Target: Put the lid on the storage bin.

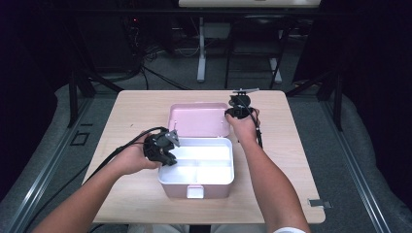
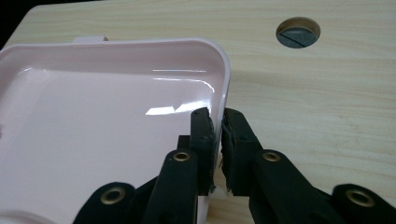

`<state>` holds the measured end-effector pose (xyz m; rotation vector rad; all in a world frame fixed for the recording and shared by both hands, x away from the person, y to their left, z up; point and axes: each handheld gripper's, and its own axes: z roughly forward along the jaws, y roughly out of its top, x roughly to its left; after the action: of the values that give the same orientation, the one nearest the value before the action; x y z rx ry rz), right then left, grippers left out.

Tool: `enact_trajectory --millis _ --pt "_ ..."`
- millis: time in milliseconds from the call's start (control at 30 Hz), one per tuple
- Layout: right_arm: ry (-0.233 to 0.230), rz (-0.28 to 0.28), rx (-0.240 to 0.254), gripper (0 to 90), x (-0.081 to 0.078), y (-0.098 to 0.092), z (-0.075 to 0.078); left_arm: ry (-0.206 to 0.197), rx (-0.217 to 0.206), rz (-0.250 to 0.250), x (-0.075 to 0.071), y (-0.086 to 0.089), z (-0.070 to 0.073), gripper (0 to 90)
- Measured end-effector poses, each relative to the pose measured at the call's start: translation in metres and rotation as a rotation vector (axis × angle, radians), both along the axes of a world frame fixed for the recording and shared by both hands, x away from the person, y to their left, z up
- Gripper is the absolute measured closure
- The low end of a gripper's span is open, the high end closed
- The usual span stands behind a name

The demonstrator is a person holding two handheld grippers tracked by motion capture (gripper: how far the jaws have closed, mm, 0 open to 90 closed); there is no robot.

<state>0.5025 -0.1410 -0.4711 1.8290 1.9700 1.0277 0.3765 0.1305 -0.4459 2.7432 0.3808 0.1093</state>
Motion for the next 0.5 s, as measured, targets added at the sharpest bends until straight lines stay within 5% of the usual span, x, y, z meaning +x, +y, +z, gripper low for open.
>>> enact_trajectory --millis 500 --pt "-0.179 0.054 -0.008 86.8 -0.028 -0.005 0.044 0.002 -0.003 0.010 0.000 0.000 0.000 80.0"
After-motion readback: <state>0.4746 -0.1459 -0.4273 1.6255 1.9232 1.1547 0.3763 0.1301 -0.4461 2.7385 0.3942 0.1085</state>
